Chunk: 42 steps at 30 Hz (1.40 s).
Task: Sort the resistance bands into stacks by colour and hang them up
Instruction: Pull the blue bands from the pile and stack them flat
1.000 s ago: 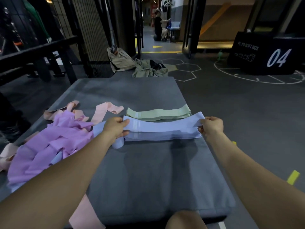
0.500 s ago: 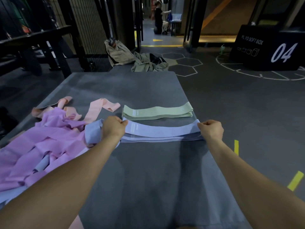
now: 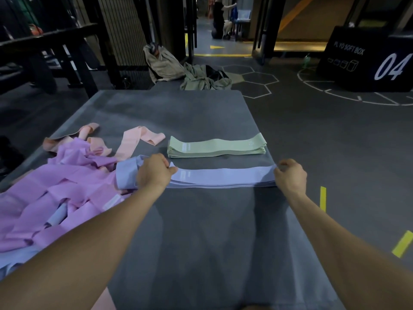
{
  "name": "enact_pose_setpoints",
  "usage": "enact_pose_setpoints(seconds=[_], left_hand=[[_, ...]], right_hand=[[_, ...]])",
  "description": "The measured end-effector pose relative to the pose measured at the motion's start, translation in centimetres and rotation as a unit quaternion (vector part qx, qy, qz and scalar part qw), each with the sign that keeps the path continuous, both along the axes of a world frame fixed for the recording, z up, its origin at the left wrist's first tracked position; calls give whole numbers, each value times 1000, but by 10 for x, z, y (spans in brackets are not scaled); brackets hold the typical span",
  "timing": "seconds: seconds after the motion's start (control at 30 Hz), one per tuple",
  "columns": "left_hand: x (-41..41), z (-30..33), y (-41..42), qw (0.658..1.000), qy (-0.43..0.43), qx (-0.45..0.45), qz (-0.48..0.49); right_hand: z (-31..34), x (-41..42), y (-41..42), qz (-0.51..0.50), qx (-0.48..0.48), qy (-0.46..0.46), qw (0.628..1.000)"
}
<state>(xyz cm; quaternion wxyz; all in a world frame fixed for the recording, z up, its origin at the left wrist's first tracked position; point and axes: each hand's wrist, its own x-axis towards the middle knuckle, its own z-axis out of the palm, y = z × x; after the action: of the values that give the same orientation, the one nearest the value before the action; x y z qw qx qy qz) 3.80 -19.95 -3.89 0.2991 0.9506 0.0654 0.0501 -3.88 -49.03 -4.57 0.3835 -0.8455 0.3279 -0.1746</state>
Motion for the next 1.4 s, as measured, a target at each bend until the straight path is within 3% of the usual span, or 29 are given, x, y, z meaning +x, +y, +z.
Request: enact_pose_setpoints(seconds=[0.33, 0.43, 0.53, 0.63, 0.7, 0.8, 1.13, 1.27, 1.4], left_hand=[[-5, -3, 2, 999, -2, 37, -14], [-1, -3, 9, 997, -35, 47, -42], [2, 4, 13, 984, -63, 49, -162], [0, 9, 16, 951, 22, 116, -286], [3, 10, 18, 931, 73, 174, -312], [11, 8, 17, 920, 86, 203, -324], [20, 1, 21, 922, 87, 179, -332], [9, 10, 33, 931, 10, 109, -347], [8, 20, 60, 956, -122, 37, -265]], right_hand=[[-11, 1, 1, 26, -87, 28, 995], [-7, 4, 3, 37, -185, 33, 981], [3, 14, 20, 169, -263, -3, 950], [7, 26, 49, 368, -225, 58, 900], [4, 35, 61, 428, -223, 127, 867], [-3, 45, 60, 445, -215, 165, 853], [0, 44, 58, 458, -207, 147, 852], [18, 47, 87, 458, -203, 116, 858], [30, 58, 140, 454, -183, 56, 870]])
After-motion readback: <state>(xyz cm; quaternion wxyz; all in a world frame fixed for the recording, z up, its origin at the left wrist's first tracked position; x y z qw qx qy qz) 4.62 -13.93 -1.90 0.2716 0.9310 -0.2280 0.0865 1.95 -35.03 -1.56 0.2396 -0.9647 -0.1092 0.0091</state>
